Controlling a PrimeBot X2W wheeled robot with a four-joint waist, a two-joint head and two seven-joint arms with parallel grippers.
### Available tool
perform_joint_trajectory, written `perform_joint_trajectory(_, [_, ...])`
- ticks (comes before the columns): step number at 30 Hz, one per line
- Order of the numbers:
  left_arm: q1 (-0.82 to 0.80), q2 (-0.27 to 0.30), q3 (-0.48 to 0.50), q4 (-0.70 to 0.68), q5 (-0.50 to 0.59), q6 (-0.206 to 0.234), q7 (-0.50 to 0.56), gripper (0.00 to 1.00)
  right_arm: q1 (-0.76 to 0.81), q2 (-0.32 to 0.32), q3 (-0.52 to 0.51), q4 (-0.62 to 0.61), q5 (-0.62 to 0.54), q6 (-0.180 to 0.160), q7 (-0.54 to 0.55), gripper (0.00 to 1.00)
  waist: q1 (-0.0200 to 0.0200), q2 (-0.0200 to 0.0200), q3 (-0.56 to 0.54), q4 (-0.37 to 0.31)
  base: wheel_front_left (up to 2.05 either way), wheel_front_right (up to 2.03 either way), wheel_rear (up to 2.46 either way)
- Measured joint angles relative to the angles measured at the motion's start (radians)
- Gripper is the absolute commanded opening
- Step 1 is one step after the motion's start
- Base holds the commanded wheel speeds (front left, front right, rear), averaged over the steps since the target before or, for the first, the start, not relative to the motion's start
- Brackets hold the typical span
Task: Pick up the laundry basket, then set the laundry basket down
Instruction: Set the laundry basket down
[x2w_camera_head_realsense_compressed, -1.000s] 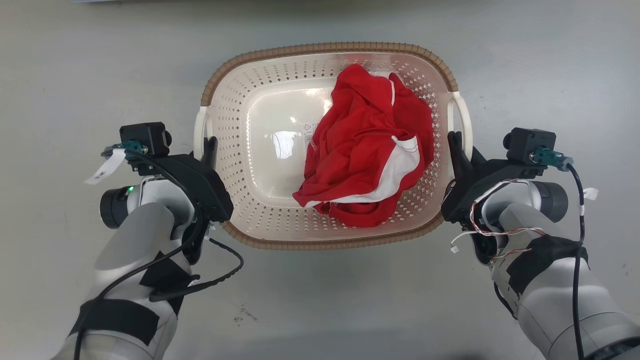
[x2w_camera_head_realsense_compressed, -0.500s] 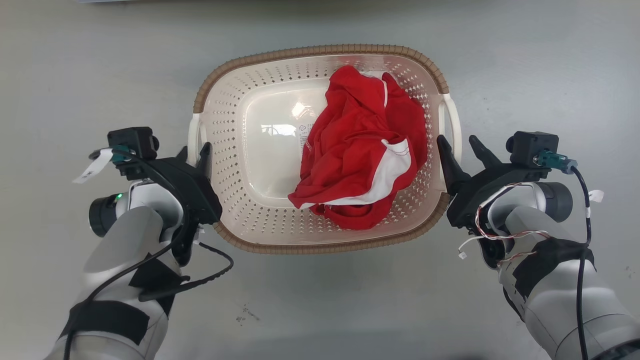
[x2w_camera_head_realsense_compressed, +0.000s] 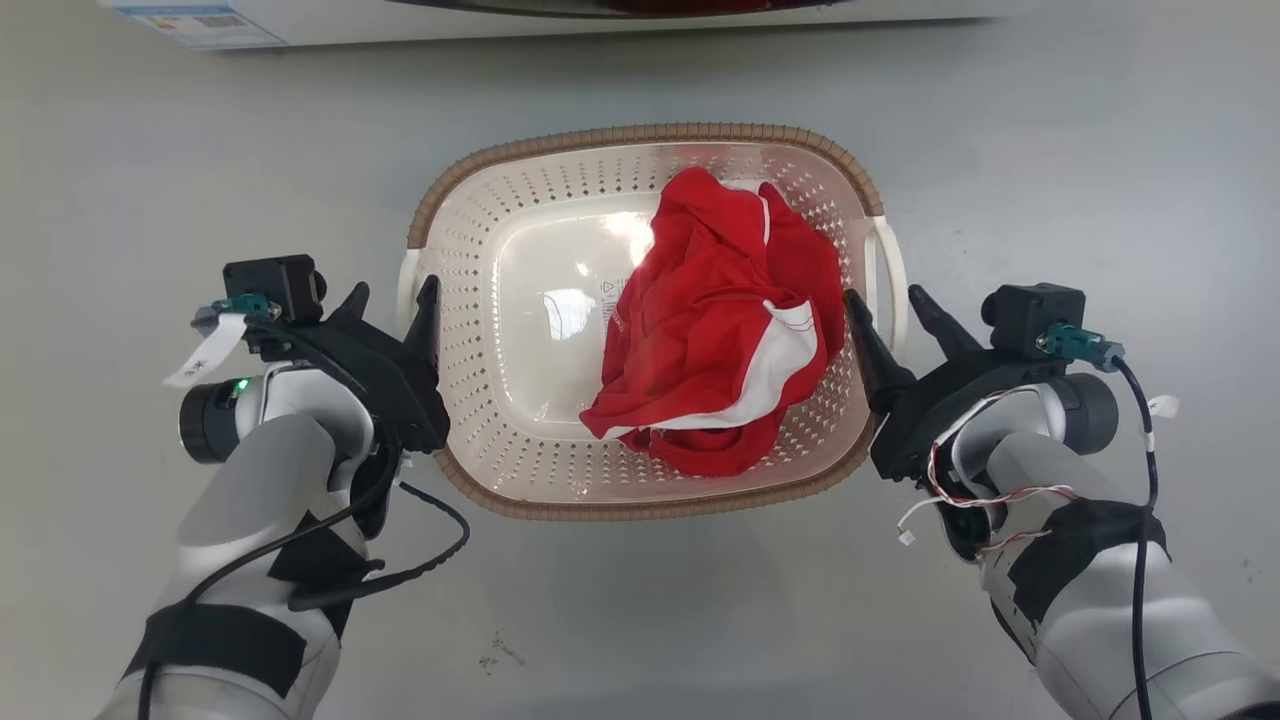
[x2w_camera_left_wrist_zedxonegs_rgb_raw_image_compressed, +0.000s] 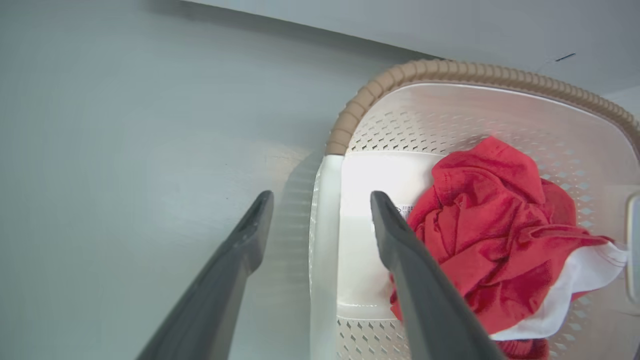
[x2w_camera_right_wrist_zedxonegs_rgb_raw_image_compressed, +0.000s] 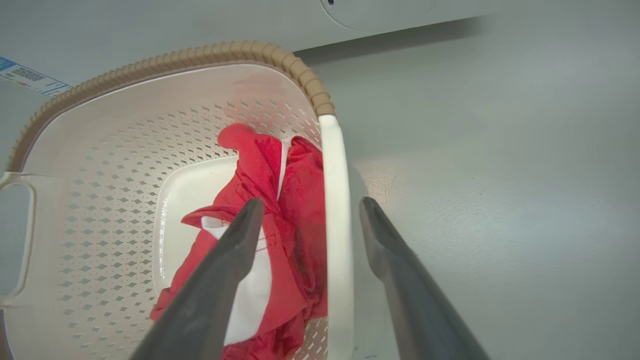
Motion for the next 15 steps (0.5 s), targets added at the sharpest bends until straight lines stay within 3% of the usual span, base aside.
perform_joint_trajectory(15, [0.081,0.012,-0.034,-0.048,0.043,-0.007,-0.116,1.00,0.100,-0.056,0.023,-0.092,0.022,0.000,-0.012,1.00,0.0000,-0.0001,-0.164,-0.005,0.00,0.00,0.00])
